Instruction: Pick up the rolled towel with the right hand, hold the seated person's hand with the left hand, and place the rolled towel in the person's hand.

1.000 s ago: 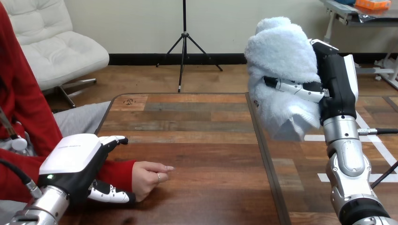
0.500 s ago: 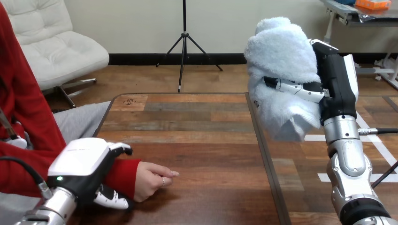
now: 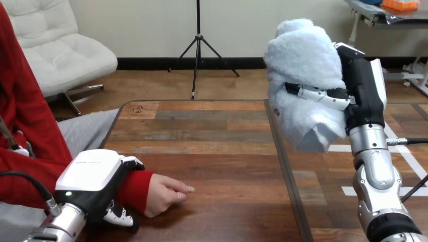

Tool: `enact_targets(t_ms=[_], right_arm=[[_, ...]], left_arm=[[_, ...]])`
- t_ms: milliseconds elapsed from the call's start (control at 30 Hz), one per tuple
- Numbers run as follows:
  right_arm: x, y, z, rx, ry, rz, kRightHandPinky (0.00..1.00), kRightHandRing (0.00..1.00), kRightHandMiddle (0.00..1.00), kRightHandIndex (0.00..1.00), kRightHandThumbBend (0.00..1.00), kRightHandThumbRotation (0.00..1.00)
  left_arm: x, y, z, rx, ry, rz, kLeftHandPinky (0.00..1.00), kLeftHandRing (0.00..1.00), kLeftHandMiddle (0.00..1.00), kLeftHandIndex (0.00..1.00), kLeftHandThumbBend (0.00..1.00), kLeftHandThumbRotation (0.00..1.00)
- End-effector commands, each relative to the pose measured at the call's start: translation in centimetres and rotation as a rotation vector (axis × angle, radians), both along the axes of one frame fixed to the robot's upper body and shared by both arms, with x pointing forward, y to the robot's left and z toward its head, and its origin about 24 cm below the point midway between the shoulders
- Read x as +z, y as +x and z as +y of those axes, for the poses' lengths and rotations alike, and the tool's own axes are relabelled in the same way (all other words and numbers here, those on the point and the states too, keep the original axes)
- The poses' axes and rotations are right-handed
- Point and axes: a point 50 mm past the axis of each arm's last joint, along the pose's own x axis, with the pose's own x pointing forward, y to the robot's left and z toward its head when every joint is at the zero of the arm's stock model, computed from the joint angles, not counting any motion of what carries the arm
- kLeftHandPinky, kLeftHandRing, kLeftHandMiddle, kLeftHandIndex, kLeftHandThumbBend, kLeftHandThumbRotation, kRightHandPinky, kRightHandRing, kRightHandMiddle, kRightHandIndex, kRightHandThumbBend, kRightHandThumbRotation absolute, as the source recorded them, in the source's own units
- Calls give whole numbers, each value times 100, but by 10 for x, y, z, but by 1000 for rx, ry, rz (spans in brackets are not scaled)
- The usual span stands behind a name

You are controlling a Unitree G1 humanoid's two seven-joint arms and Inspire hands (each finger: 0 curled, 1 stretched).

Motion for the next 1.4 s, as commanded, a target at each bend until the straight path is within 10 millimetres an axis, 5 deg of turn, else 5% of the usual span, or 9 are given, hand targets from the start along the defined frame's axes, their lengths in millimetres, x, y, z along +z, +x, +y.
enact_targets(t_ms=[0,767,1367], right_arm=[[28,6,-6,-17,-1,-106,25,30,37,41,81,0],[27,6,-5,-9,9,-105,24,29,37,41,81,0],[27,6,-5,-8,1,-106,24,29,36,41,81,0]], left_arm=[[17,15,1,-8,33,-75,71,74,75,70,97,1],[16,14,0,-7,59,-113,65,69,70,65,97,0],[15,13,-1,-3,7,-198,42,49,54,54,73,0]])
